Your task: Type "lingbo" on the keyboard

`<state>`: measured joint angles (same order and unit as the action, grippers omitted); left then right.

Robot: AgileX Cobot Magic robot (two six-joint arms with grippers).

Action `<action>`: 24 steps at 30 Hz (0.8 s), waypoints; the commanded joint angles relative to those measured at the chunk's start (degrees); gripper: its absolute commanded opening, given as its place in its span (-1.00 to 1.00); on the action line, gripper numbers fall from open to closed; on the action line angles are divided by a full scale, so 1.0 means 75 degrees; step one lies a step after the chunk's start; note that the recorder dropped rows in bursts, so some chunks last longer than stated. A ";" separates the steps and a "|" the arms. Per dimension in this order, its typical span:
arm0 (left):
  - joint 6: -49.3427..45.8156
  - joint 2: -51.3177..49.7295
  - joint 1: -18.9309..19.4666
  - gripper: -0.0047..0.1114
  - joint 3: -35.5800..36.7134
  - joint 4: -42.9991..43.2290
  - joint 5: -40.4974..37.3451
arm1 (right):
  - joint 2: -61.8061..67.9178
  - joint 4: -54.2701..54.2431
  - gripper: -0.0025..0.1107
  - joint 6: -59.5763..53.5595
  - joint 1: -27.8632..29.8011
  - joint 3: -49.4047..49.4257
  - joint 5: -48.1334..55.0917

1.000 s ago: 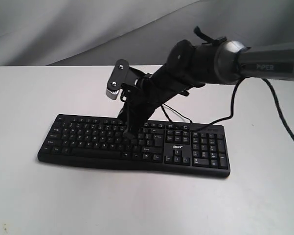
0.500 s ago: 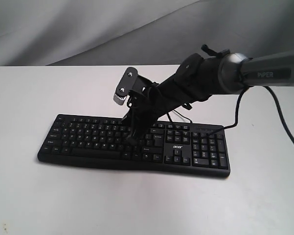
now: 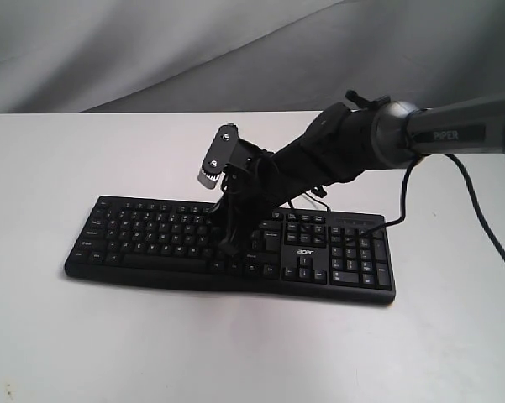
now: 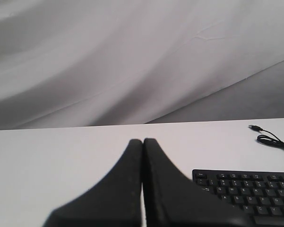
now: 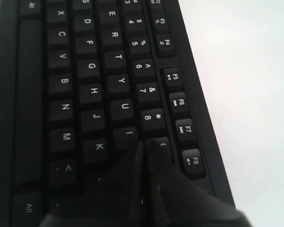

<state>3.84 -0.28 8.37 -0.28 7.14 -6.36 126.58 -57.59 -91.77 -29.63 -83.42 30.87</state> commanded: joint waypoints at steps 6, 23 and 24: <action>0.0016 0.0038 -0.0051 -0.91 0.0037 0.0002 0.0075 | 0.0133 -0.0219 -0.96 -0.0389 0.0049 0.0005 0.0207; 0.0016 0.0038 -0.0051 -0.91 0.0037 0.0002 0.0075 | 0.0133 -0.0587 -0.96 -0.0968 0.0049 0.0005 0.0243; 0.0016 0.0038 -0.0051 -0.91 0.0037 0.0002 0.0075 | 0.0133 -0.0587 -0.96 -0.0968 0.0049 0.0005 0.0243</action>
<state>3.84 -0.28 8.37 -0.28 7.14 -6.36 127.75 -61.34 -98.39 -29.63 -83.42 32.17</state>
